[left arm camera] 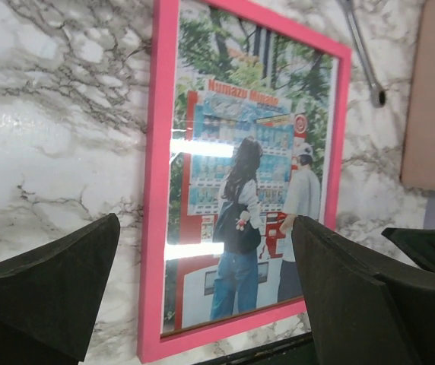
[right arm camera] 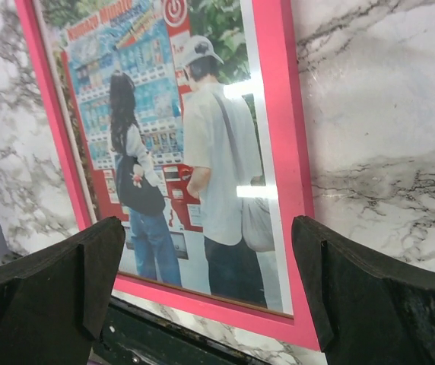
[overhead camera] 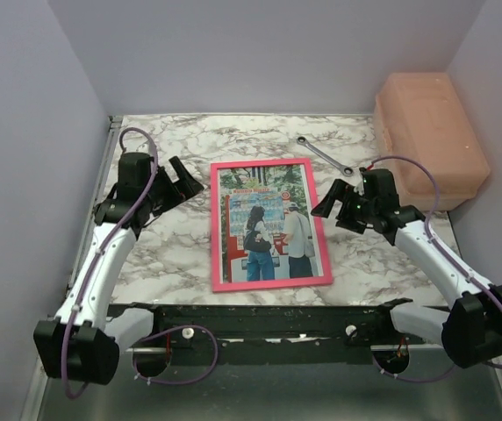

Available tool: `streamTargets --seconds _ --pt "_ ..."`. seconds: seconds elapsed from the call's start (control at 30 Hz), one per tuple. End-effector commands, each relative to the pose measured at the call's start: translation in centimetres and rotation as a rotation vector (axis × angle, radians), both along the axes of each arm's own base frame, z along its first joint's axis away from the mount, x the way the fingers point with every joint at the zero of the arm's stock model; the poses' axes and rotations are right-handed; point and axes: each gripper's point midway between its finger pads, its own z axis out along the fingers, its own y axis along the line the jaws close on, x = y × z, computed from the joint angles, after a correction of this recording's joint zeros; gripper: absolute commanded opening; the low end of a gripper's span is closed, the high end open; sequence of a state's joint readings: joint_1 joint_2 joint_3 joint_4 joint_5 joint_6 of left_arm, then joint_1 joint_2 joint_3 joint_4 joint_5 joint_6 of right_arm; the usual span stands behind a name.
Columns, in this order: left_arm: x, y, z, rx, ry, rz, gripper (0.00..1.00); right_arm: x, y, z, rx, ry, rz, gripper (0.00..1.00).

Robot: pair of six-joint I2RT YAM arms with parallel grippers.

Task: Put the photo into the frame
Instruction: Reset both arms

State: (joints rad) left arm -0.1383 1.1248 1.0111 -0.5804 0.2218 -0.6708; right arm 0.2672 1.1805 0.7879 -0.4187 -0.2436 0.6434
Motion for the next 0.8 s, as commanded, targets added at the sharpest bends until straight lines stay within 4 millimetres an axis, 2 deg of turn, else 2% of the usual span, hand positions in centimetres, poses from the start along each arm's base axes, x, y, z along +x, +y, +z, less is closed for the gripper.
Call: streamTargets --seconds 0.0,0.1,0.3,0.47,0.53,0.6,0.77 --pt "-1.0 -0.2 5.4 -0.064 -0.233 -0.029 0.98 1.3 -0.5 3.3 -0.002 -0.112 -0.049 1.00" --pt "-2.2 0.2 7.3 -0.077 -0.319 -0.013 0.98 1.5 -0.8 5.1 0.007 -0.176 -0.066 1.00" --pt "-3.9 1.2 9.7 -0.069 -0.436 0.027 0.98 1.8 -2.0 9.8 0.018 -0.359 -0.126 1.00" --pt "-4.6 2.3 11.2 -0.008 -0.629 0.044 0.99 1.9 -2.9 13.2 -0.005 -0.503 -0.139 1.00" --pt "-4.8 2.8 11.3 0.016 -0.708 0.054 0.98 2.2 -3.2 13.6 -0.032 -0.542 -0.134 1.00" --pt "-5.0 3.1 10.7 0.059 -0.768 0.044 0.98 2.5 -3.6 13.6 -0.064 -0.573 -0.132 1.00" --pt "-5.3 3.7 8.1 0.194 -0.831 0.000 0.99 3.3 -5.0 13.1 -0.139 -0.641 -0.174 1.00"
